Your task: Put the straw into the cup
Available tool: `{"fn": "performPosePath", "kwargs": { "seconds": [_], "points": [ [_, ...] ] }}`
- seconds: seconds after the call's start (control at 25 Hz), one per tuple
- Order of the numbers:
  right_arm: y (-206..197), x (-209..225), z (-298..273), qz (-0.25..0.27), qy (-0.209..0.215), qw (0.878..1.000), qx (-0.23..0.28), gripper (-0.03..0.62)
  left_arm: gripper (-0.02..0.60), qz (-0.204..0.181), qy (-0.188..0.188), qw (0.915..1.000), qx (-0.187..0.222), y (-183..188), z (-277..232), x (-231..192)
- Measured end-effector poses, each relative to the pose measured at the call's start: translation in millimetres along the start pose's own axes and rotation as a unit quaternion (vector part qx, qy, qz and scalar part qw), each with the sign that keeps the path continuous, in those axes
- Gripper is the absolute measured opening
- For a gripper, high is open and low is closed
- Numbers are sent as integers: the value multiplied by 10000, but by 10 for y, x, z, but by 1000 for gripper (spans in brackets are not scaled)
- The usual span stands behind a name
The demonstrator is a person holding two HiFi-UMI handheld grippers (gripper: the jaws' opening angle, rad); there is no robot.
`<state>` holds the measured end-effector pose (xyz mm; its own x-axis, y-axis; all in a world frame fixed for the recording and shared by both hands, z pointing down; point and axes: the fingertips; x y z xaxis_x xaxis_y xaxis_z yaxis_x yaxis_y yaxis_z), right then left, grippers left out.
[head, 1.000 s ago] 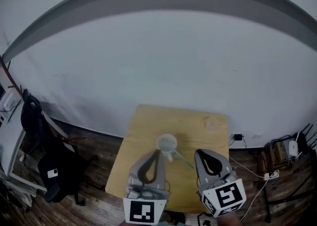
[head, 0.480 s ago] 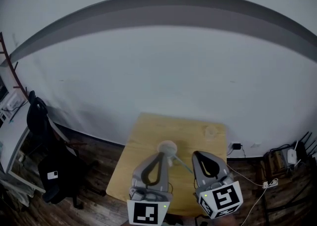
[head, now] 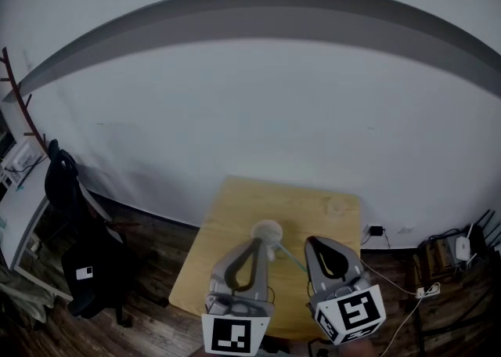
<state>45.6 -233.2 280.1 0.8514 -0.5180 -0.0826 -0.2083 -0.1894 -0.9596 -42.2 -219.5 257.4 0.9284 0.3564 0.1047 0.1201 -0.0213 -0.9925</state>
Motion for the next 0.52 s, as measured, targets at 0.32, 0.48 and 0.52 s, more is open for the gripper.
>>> {"fn": "performPosePath", "kwargs": {
  "seconds": [0.32,0.48,0.52],
  "points": [
    [-19,8,-36,1,23,10000,-24,6,17,32,-4,10000,3,-14,-35,-2],
    [-30,36,-66,3,23,10000,-34,6,17,24,-9,10000,-34,-38,-80,-6],
    [-35,43,-72,2,21,10000,-37,6,17,3,-11,10000,-54,-48,-91,-6]
  ]
}}
Point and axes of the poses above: the fingertips, and each gripper's own axes: z backward along the fingers, x to its right, y out of its top, and after that the axes turned 15 degrees about -x, right-handed
